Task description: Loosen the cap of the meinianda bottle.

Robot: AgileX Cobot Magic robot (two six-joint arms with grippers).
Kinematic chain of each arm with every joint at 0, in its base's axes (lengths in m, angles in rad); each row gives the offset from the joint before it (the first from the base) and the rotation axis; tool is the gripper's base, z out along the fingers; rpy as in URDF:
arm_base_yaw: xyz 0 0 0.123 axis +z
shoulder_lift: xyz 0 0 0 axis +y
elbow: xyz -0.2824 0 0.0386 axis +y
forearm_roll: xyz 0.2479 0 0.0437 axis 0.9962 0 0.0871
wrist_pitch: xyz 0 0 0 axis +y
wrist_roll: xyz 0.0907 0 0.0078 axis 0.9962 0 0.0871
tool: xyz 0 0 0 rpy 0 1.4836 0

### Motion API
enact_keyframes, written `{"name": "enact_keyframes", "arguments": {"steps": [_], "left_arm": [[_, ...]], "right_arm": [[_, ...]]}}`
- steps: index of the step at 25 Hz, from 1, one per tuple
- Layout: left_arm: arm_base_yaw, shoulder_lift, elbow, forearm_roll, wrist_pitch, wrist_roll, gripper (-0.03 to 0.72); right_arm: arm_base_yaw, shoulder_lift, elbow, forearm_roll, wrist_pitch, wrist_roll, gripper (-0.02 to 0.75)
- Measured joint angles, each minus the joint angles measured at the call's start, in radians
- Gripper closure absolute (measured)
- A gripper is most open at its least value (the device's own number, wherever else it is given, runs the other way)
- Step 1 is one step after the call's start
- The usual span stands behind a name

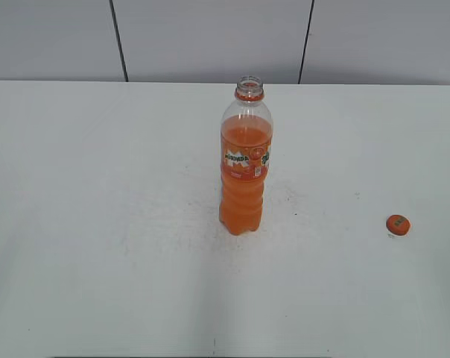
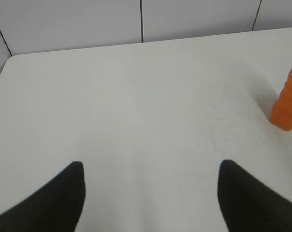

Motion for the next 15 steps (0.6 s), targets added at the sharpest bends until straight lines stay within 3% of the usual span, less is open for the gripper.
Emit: {"name": "enact_keyframes", "arguments": {"steps": [11,15], "left_arm": [[0.003,-0.002,0.000,0.000,-0.002,0.002,0.179],[0.042,-0.002,0.000,0.000,-0.002,0.002,0.179]], "right_arm": [[0.000,0.000,0.002,-0.008,-0.015,-0.001,0.183],[0.000,0.000,0.002,-0.008,-0.015,-0.001,0.183]]}}
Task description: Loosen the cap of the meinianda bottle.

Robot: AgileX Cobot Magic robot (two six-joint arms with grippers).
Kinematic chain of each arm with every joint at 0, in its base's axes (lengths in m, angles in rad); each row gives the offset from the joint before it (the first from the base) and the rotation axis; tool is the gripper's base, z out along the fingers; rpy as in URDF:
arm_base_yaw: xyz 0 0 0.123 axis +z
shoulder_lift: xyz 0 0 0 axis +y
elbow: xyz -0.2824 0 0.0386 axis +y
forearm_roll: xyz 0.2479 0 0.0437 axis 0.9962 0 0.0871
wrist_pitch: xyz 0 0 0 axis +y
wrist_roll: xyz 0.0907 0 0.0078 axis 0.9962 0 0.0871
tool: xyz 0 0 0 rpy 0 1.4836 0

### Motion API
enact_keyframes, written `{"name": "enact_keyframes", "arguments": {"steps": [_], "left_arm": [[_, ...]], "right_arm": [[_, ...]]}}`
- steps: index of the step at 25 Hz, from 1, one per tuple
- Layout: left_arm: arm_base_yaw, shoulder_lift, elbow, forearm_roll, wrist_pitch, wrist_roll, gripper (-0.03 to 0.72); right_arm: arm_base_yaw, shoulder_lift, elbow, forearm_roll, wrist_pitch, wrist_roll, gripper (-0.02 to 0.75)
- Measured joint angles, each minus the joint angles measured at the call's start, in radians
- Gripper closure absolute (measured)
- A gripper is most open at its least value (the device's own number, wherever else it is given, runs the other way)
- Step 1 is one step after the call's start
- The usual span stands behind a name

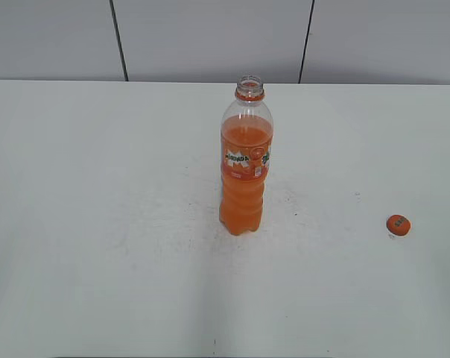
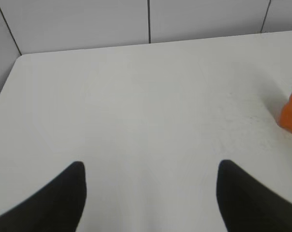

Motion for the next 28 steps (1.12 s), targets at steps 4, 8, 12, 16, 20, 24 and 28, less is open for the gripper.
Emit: {"name": "enact_keyframes", "arguments": {"steps": [4,8,12,16,20,24,28], "left_arm": [[0.082,0.000,0.000,0.000,0.000,0.000,0.179],[0.137,-0.001,0.000,0.000,0.000,0.000,0.179],[0.146,-0.001,0.000,0.000,0.000,0.000,0.179],[0.146,-0.001,0.000,0.000,0.000,0.000,0.179],[0.146,-0.002,0.000,0.000,0.000,0.000,0.179],[0.146,-0.002,0.000,0.000,0.000,0.000,0.179],[0.146,-0.002,0.000,0.000,0.000,0.000,0.179]], "right_arm": [[0.000,0.000,0.000,0.000,0.000,0.000,0.183],[0.000,0.000,0.000,0.000,0.000,0.000,0.183],[0.000,0.000,0.002,0.000,0.000,0.000,0.183],[0.000,0.000,0.003,0.000,-0.001,0.001,0.183],[0.000,0.000,0.003,0.000,-0.001,0.001,0.183],[0.000,0.000,0.003,0.000,-0.001,0.001,0.183],[0.000,0.000,0.003,0.000,-0.001,0.001,0.183]]}}
